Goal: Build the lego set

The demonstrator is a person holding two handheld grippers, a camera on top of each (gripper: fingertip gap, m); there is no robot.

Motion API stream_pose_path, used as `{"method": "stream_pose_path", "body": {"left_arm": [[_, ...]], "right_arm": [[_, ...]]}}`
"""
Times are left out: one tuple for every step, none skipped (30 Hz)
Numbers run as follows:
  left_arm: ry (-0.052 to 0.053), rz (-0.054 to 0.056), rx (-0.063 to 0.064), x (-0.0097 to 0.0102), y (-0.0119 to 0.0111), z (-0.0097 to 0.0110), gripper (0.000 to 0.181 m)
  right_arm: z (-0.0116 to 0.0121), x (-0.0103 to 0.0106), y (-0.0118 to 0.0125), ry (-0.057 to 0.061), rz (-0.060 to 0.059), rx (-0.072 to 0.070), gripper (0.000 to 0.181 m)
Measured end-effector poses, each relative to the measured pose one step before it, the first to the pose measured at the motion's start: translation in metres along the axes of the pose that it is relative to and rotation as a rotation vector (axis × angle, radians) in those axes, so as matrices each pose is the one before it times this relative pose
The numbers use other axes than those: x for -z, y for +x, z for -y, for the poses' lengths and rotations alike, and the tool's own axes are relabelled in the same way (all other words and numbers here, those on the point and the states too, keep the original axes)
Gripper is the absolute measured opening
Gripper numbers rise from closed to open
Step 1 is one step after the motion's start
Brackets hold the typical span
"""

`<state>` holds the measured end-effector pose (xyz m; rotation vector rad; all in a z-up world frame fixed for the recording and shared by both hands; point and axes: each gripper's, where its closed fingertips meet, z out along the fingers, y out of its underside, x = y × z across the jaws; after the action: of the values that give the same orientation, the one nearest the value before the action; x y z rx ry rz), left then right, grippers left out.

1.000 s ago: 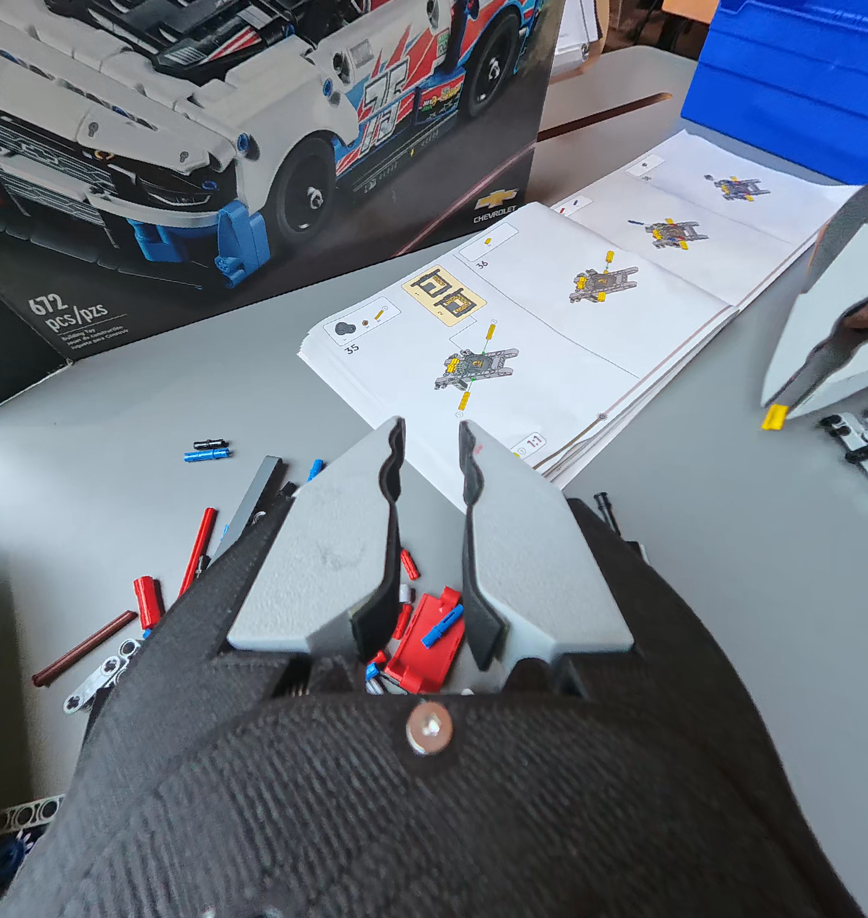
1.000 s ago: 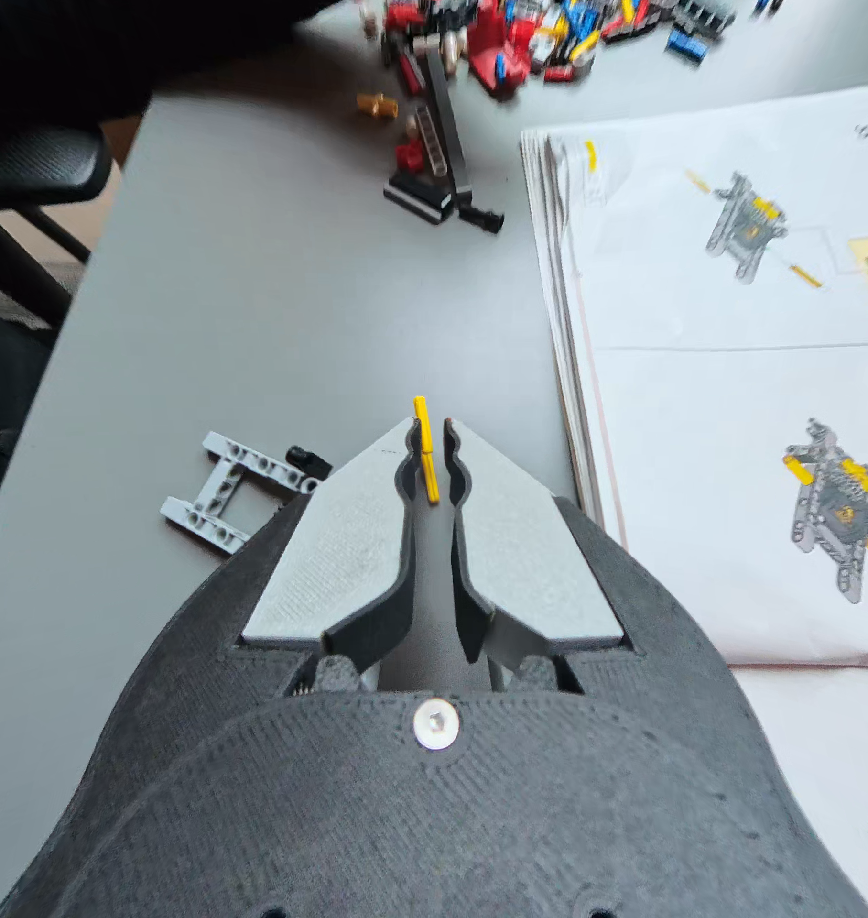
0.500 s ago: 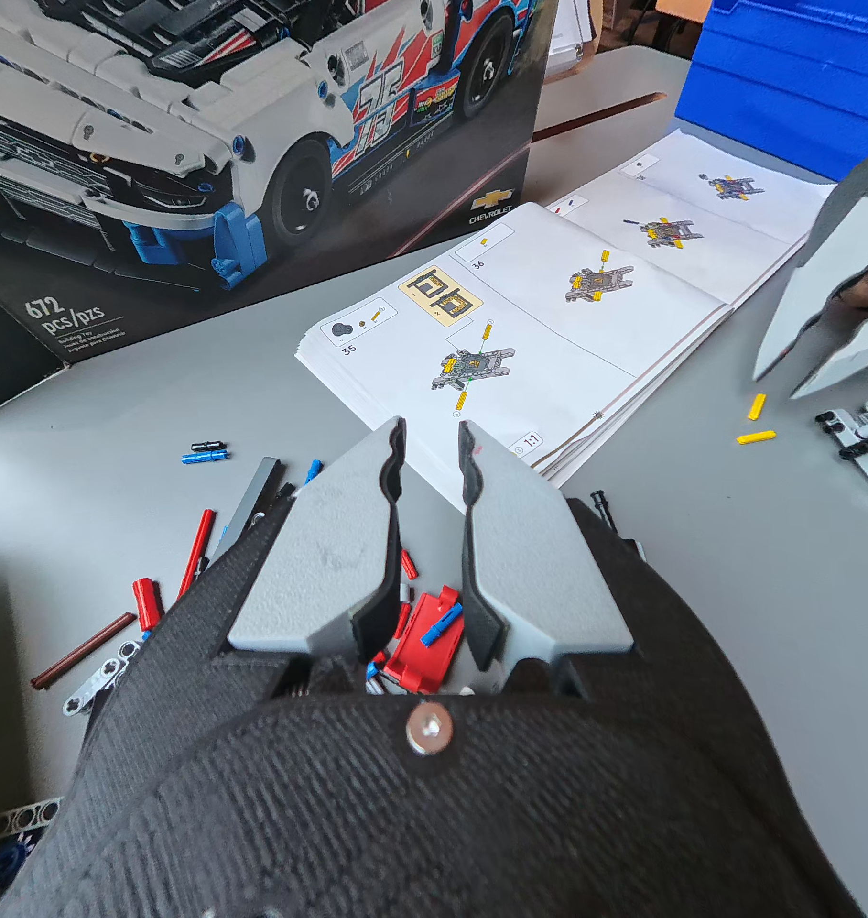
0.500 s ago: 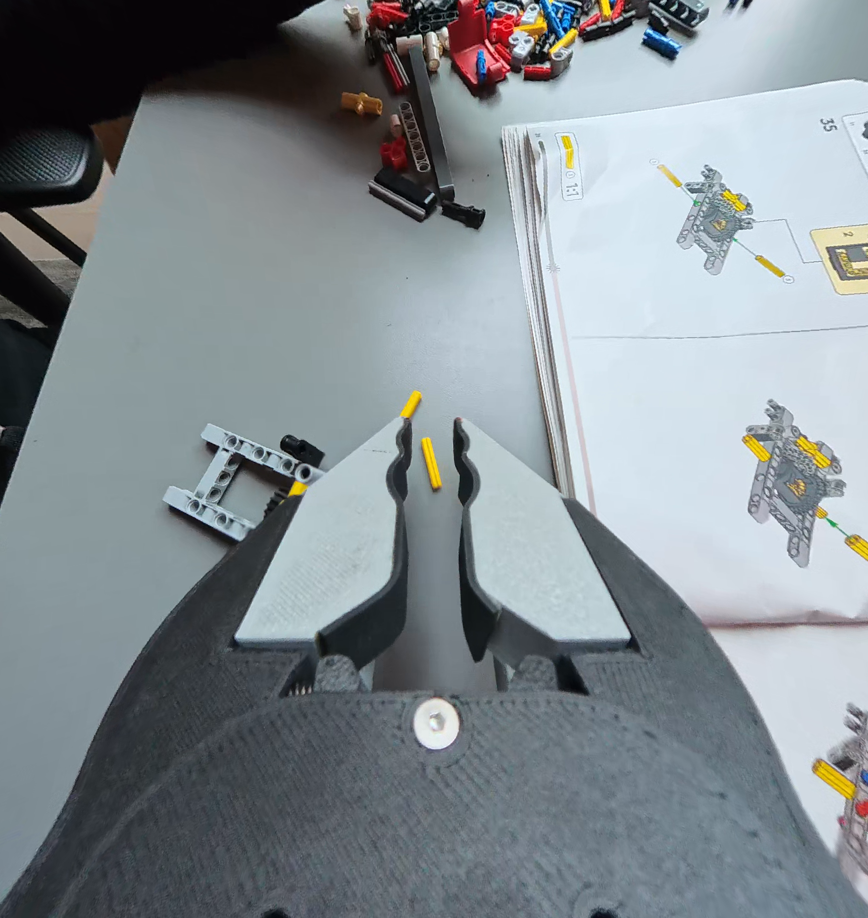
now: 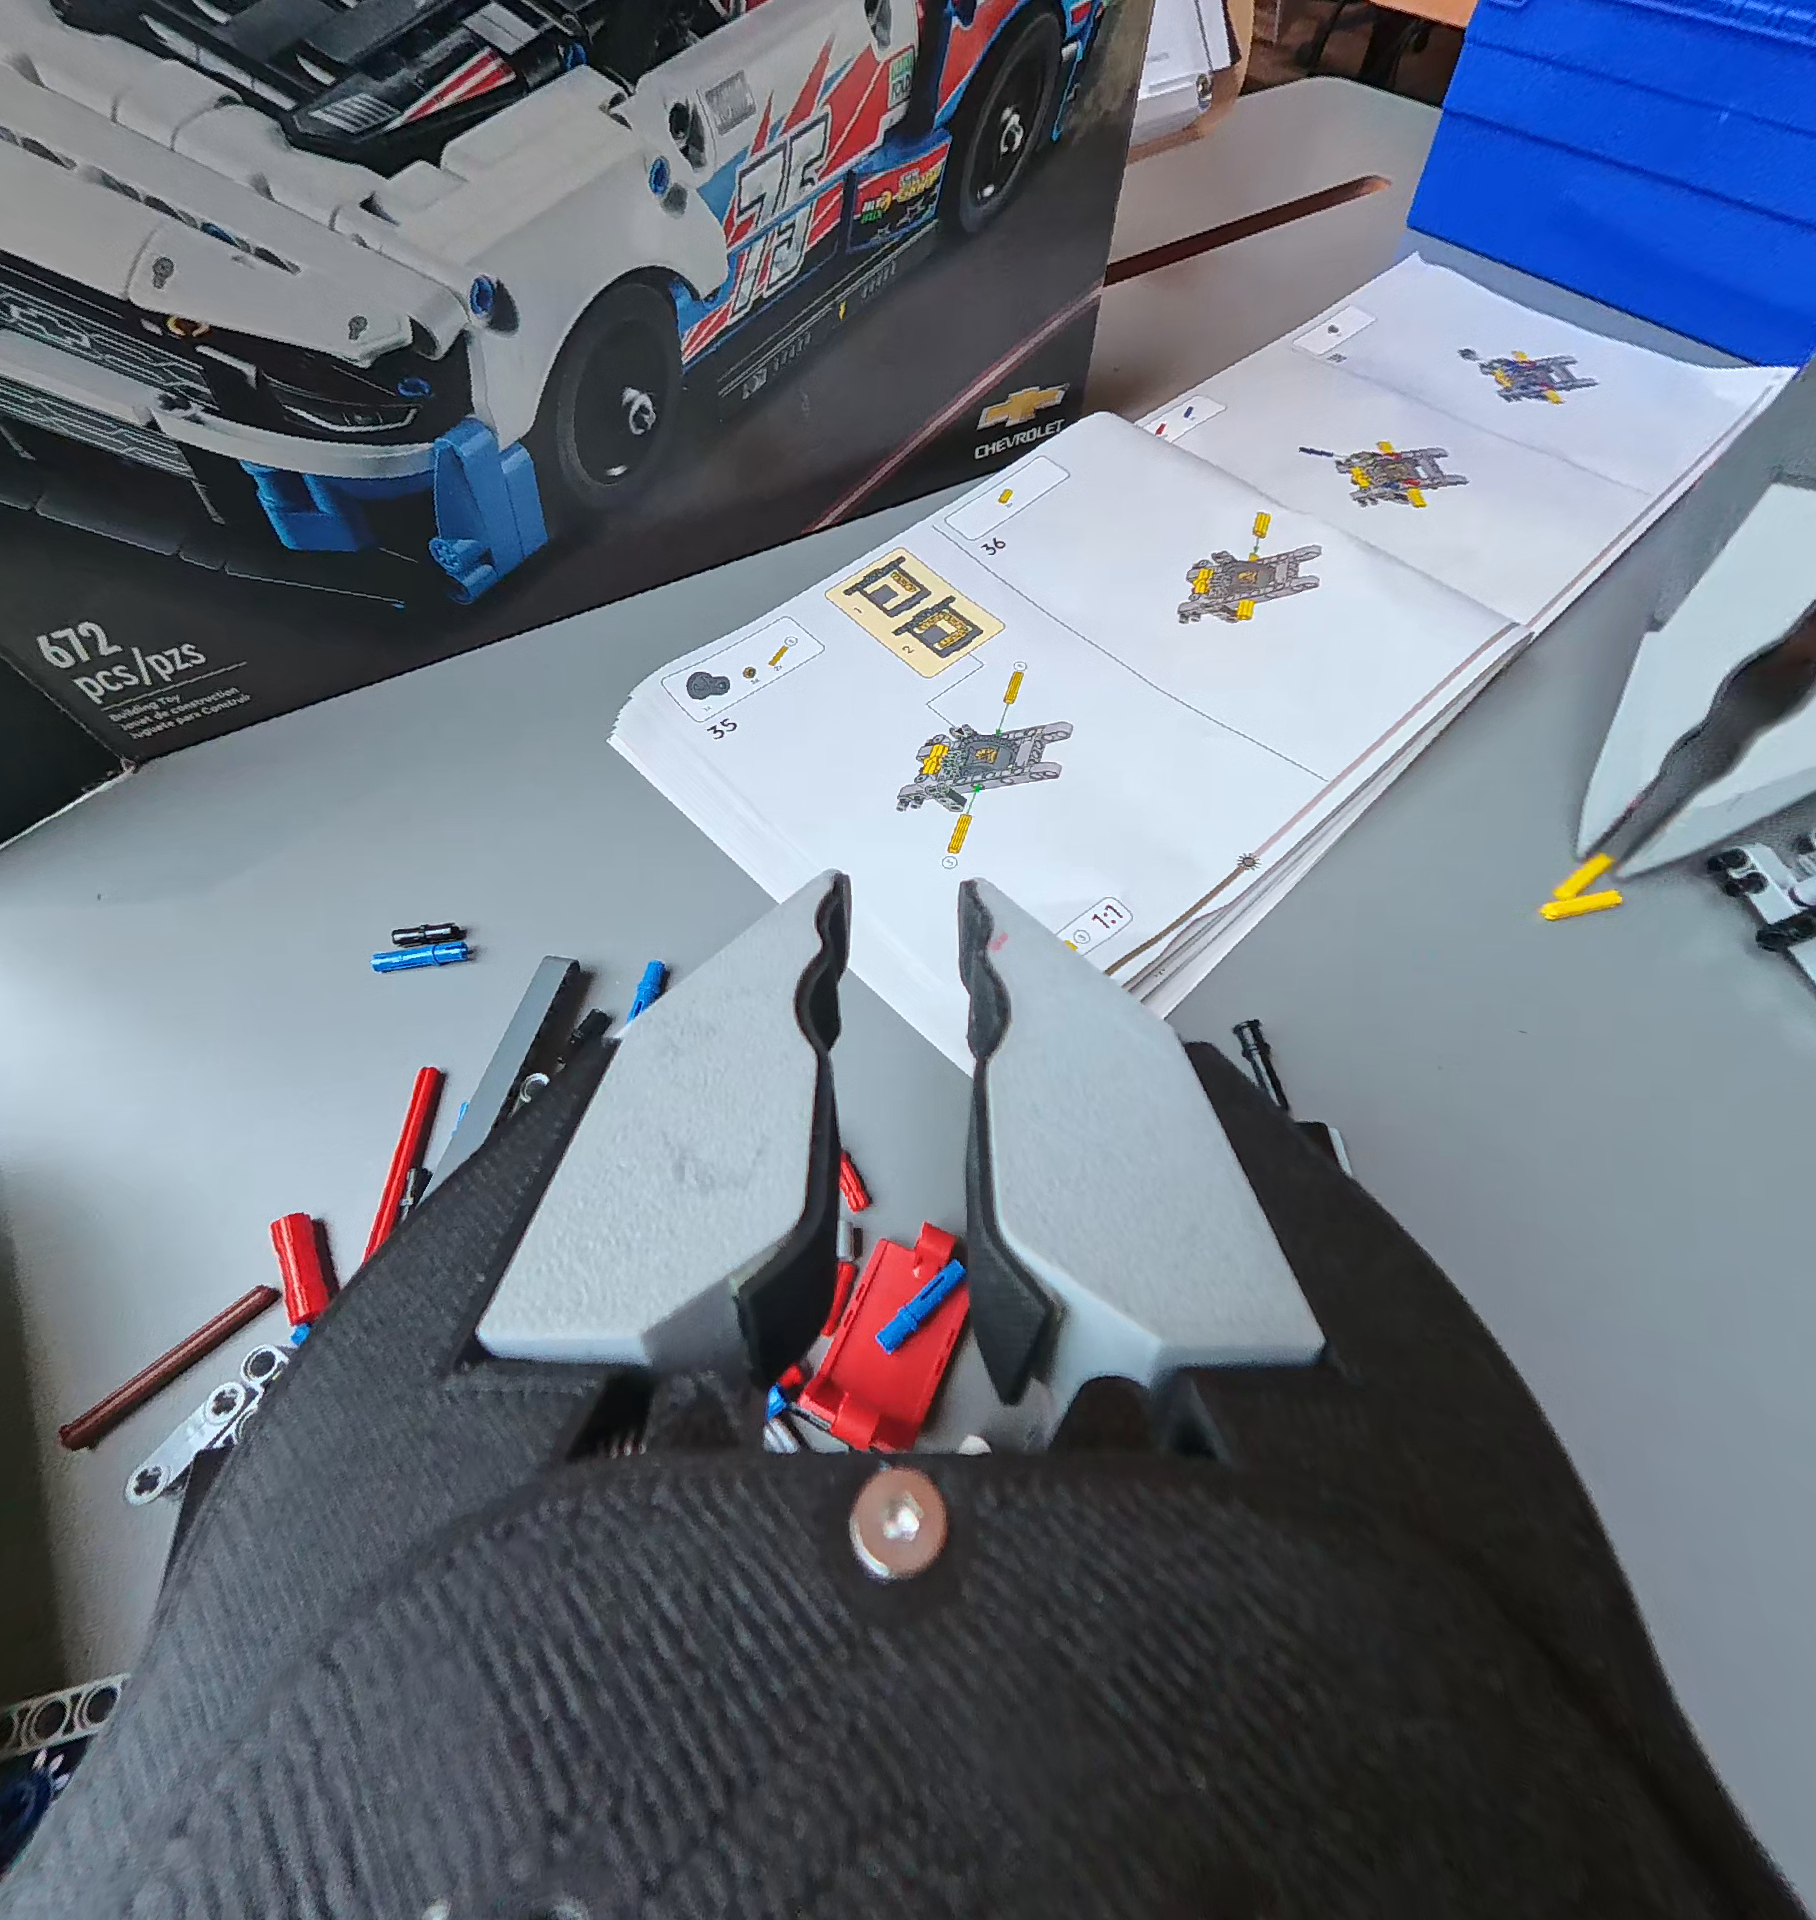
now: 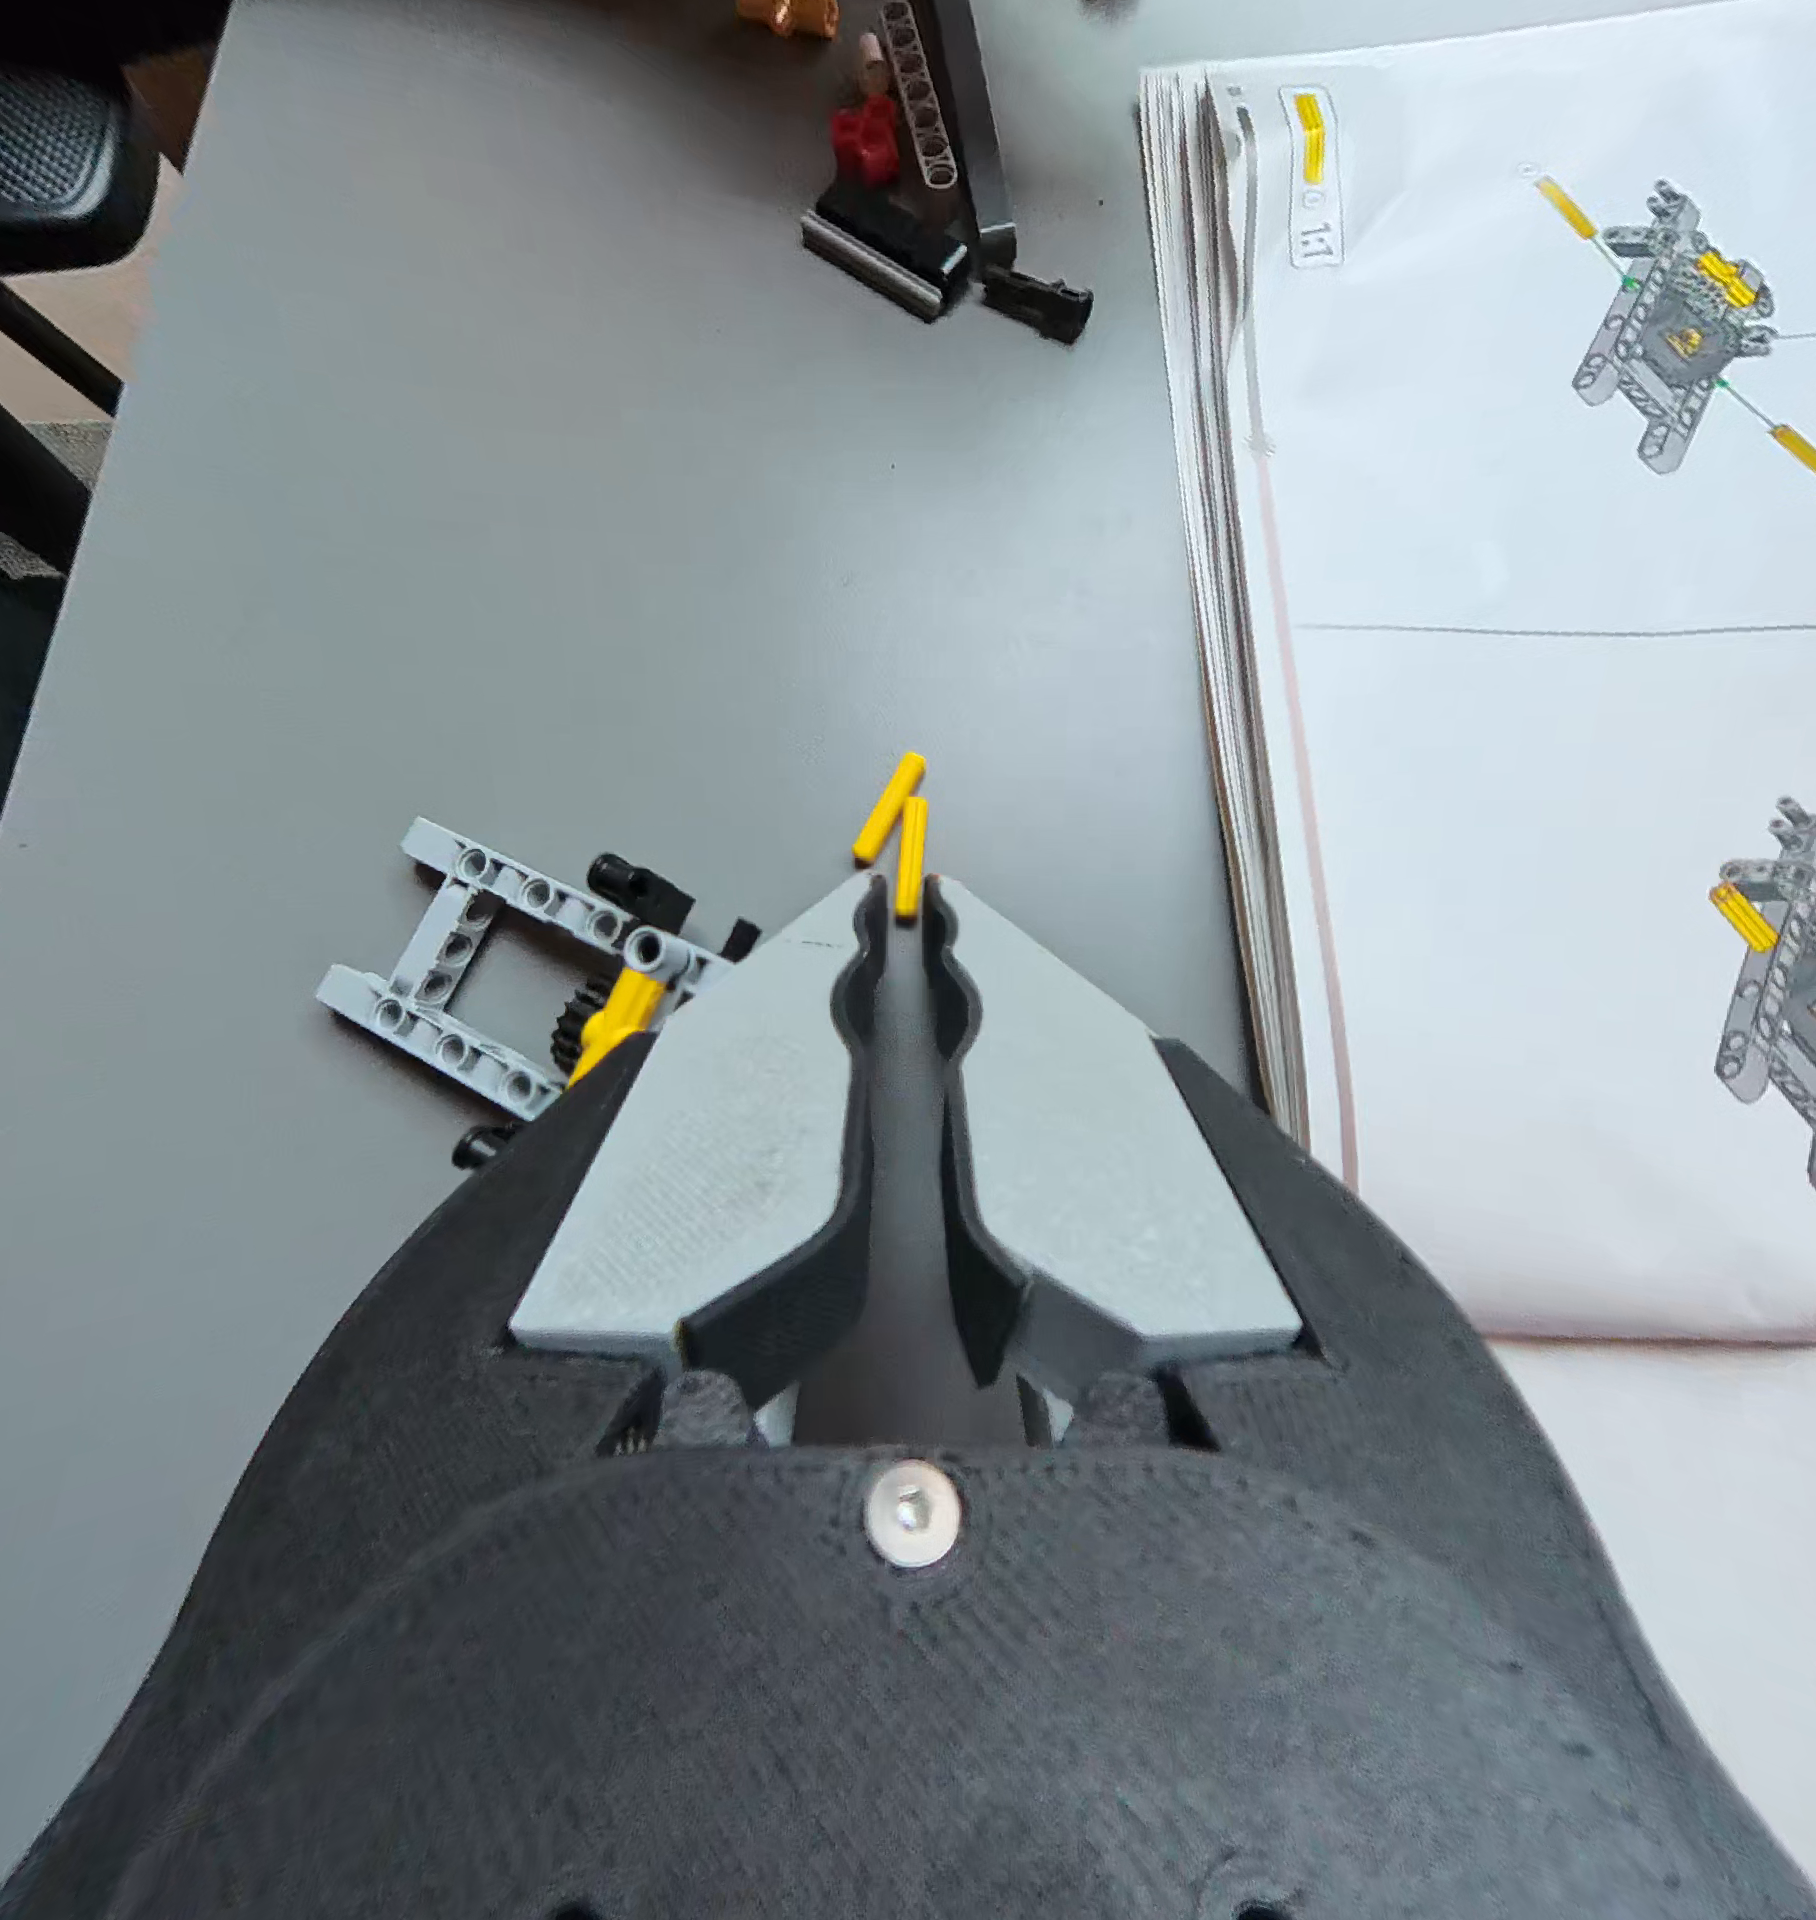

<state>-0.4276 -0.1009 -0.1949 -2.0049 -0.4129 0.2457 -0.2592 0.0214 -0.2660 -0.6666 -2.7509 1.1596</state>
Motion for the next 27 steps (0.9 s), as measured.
{"method": "stream_pose_path", "body": {"left_arm": [[0.0005,0.0000,0.0006,0.00009,-0.00013,0.00001,0.018],[0.0002,-0.0013,0.0009,0.00004,0.00011,0.00000,0.018],[-0.0006,-0.0009,0.0005,0.00004,0.00016,-0.00008,0.018],[0.0002,0.0011,-0.0009,0.00002,-0.00013,0.00001,0.018],[0.0012,0.0009,-0.0012,0.00007,0.00006,0.00020,0.018],[0.0000,-0.0005,0.0000,-0.00008,-0.00003,-0.00008,0.018],[-0.0020,0.0004,0.0011,-0.00026,-0.00018,-0.00042,0.018],[-0.0014,0.0013,0.0002,-0.00014,-0.00032,-0.00030,0.018],[-0.0005,0.0022,-0.0004,-0.00009,-0.00043,-0.00022,0.018],[0.0007,0.0026,-0.0008,0.00007,-0.00037,0.00004,0.018],[0.0028,0.0032,-0.0018,0.00038,-0.00045,0.00043,0.018],[0.0027,0.0026,-0.0017,0.00034,-0.00036,0.00034,0.018],[0.0014,0.0028,-0.0006,0.00035,-0.00051,0.00020,0.018],[0.0009,0.0027,0.0008,0.00032,-0.00071,0.00005,0.018],[0.0006,0.0014,0.0015,0.00014,-0.00062,0.00000,0.018],[0.0004,0.0015,0.0006,0.00022,-0.00052,-0.00007,0.018],[0.0004,0.0024,-0.0003,0.00002,-0.00049,0.00003,0.018],[-0.0002,0.0011,-0.0014,0.00013,-0.00021,-0.00009,0.017],[-0.0007,0.0008,-0.0024,-0.00001,0.00007,-0.00006,0.017],[-0.0005,0.0012,-0.0019,-0.00001,-0.00003,0.00006,0.017],[0.0001,-0.0002,-0.0020,-0.00011,0.00024,-0.00004,0.017],[-0.0011,0.0001,-0.0018,-0.00017,0.00020,-0.00003,0.017],[-0.0012,0.0011,-0.0010,-0.00009,-0.00005,-0.00019,0.017],[0.0001,-0.0008,-0.0014,0.00002,0.00033,0.00001,0.017],[-0.0008,0.0006,-0.0007,-0.00002,-0.00009,-0.00007,0.017],[-0.0003,0.0012,-0.0009,0.00010,-0.00014,0.00003,0.017],[0.0013,0.0008,-0.0006,0.00028,-0.00019,0.00022,0.016]], "right_arm": [[0.00274,0.00018,-0.00096,0.0086,0.0020,0.0025,0.005],[0.00309,0.00136,-0.00130,0.0164,0.0080,-0.0029,0.005],[0.00249,0.00224,-0.00091,0.0178,0.0090,-0.0066,0.005],[0.00201,0.00321,0.00004,0.0181,0.0042,-0.0077,0.005],[0.00203,0.00347,0.00054,0.0197,0.0021,-0.0077,0.005],[0.00224,0.00359,0.00042,0.0218,0.0029,-0.0082,0.005],[0.00296,0.00347,0.00076,0.0259,0.0006,-0.0083,0.004],[0.00365,0.00316,0.00136,0.0311,-0.0042,-0.0057,0.004],[0.00441,0.00267,0.00219,0.0369,-0.0111,-0.0008,0.004],[0.00523,0.00234,0.00442,0.0446,-0.0264,0.0027,0.006],[0.00611,0.00167,0.00655,0.0554,-0.0411,0.0016,0.010],[0.00625,0.00109,0.00748,0.0621,-0.0471,-0.0028,0.014],[0.00499,0.00030,0.00753,0.0565,-0.0478,-0.0049,0.019],[0.00260,-0.00008,0.00634,0.0344,-0.0396,-0.0046,0.021],[0.00075,0.00019,0.00434,0.0038,-0.0251,-0.0037,0.021],[0.00190,0.00015,0.00405,0.0110,-0.0206,0.0091,0.024],[0.00141,0.00082,0.00331,0.0118,-0.0173,0.0071,0.024],[0.00148,0.00107,0.00174,0.0113,-0.0057,0.0016,0.022],[0.00082,0.00093,0.00051,0.0085,0.0049,-0.0075,0.022],[0.00055,0.00067,-0.00016,0.0052,0.0102,-0.0111,0.022],[0.00061,0.00064,0.00048,0.0054,0.0045,-0.0091,0.022],[0.00045,0.00036,0.00014,0.0043,0.0039,-0.0055,0.022],[0.00018,0.00022,-0.00006,0.0018,0.0034,-0.0038,0.022],[-0.00016,-0.00010,0.00003,-0.0011,0.0022,-0.0026,0.022],[-0.00047,-0.00033,-0.00009,-0.0033,0.0026,-0.0011,0.022],[-0.00050,-0.00037,-0.00042,-0.0034,0.0026,0.0002,0.022],[-0.00032,-0.00027,-0.00014,-0.0025,0.0009,0.0010,0.022]]}}
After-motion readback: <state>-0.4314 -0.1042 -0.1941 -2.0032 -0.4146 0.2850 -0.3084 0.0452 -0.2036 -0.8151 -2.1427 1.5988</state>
